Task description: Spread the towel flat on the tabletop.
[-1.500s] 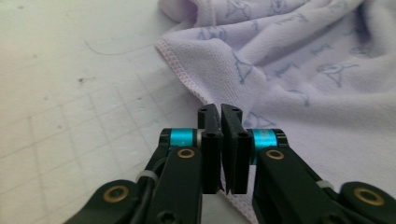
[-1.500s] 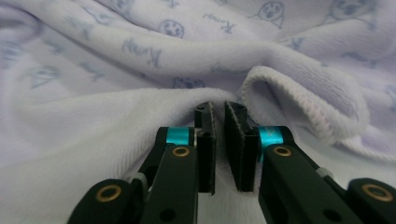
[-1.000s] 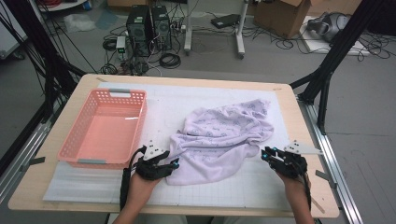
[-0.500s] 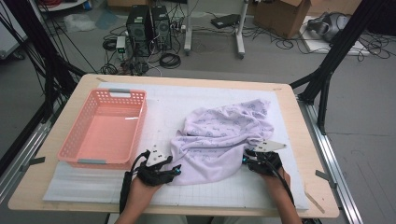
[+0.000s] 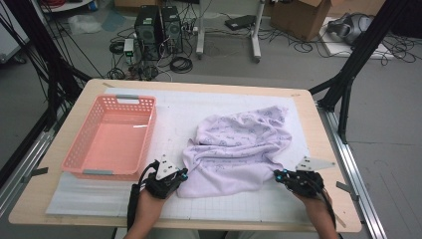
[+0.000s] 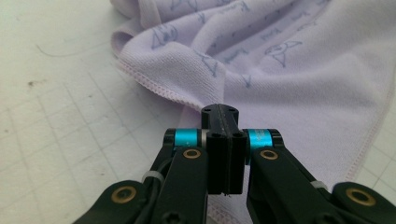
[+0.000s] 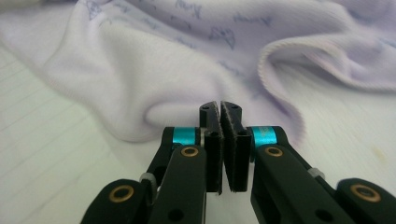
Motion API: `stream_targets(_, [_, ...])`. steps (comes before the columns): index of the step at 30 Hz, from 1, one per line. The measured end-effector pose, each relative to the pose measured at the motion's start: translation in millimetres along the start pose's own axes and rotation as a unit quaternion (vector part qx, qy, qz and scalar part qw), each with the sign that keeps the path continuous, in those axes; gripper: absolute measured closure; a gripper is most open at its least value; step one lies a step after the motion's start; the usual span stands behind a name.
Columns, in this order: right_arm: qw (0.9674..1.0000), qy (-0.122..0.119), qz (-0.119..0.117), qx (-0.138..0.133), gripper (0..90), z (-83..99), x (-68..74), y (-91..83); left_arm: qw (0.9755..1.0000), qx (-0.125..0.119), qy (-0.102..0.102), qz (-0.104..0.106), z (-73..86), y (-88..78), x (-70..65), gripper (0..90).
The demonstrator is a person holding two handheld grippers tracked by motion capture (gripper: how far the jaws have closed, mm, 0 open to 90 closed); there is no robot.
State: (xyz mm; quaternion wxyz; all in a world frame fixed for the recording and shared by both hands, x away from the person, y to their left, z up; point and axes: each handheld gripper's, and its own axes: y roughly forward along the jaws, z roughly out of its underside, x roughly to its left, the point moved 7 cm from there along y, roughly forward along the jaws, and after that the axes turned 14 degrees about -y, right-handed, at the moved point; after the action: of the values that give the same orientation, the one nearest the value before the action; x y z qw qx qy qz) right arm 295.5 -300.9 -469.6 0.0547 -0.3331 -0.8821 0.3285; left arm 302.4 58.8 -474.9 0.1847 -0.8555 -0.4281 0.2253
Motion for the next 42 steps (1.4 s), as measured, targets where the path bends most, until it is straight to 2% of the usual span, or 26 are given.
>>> stream_targets(4, [0.9999, 0.01, 0.002, 0.001, 88.3, 0.0, 0.6, -26.5, 1.0, -0.005, -0.007, -0.001, -1.8, -1.1, 1.3, 89.6])
stream_targets(6, [0.9999, 0.009, 0.006, -0.002, 88.3, -6.9, -0.5, -31.6, 1.0, -0.006, -0.005, 0.001, -1.5, -0.1, -1.1, 89.4])
stream_targets(8, [1.0, 0.007, 0.005, -0.001, 88.4, -16.9, -2.1, -29.0, 1.0, -0.003, -0.001, 0.003, -1.0, 2.0, -4.5, 85.4])
stream_targets(10, [0.9999, 0.007, -0.002, 0.011, 88.3, -26.4, -5.7, -16.3, 1.0, 0.001, 0.003, 0.002, 0.1, 4.4, -6.2, 80.5])
stream_targets(13, [0.9998, 0.006, -0.007, 0.02, 88.2, -41.6, -11.1, 12.4, 1.0, 0.002, -0.001, 0.004, 2.0, 7.3, -6.7, 74.3])
stream_targets(15, [0.9995, -0.003, 0.0, 0.031, 89.1, -49.6, -14.4, 34.1, 1.0, 0.002, -0.005, 0.005, 2.6, 8.0, -6.0, 70.5])
stream_targets(18, [0.9978, -0.008, 0.013, 0.064, 89.2, -49.1, -22.4, 65.2, 0.9999, 0.004, -0.01, 0.007, 3.3, 8.4, -5.1, 65.5])
stream_targets(19, [0.9968, -0.006, 0.015, 0.078, 89.1, -46.4, -23.9, 72.0, 0.9999, 0.003, -0.01, 0.008, 3.5, 8.3, -5.0, 64.4])
stream_targets(21, [0.9963, -0.002, 0.013, 0.085, 89.0, -41.9, -24.3, 77.7, 0.9999, 0.005, -0.011, 0.009, 4.3, 8.4, -4.1, 63.2])
stream_targets(23, [0.9971, 0.001, 0.015, 0.075, 85.1, -39.2, -24.0, 73.4, 0.9999, 0.006, -0.013, 0.009, 5.2, 8.9, -3.0, 62.4])
stream_targets(26, [0.9991, 0.024, 0.025, 0.023, 77.4, -39.6, -24.9, 51.0, 0.9998, 0.007, -0.014, 0.009, 6.1, 9.5, -3.4, 61.8])
stream_targets(29, [0.9984, 0.039, 0.039, -0.013, 76.3, -36.4, -24.6, 27.1, 0.9998, 0.009, -0.011, 0.011, 6.5, 9.8, -4.8, 60.9])
stream_targets(35, [0.9973, 0.037, 0.055, -0.03, 74.6, -20.8, -14.9, -4.8, 0.9997, 0.01, -0.013, 0.016, 7.2, 10.2, -4.6, 59.8])
stream_targets(40, [0.9972, 0.029, 0.066, -0.022, 74.5, -5.6, -8.1, -18.7, 0.9997, 0.013, -0.011, 0.018, 7.8, 10.5, -5.1, 59.9])
stream_targets(42, [0.9966, 0.032, 0.071, -0.026, 73.7, -1.7, -5.4, -25.3, 0.9997, 0.013, -0.013, 0.019, 7.6, 10.6, -4.9, 59.9])
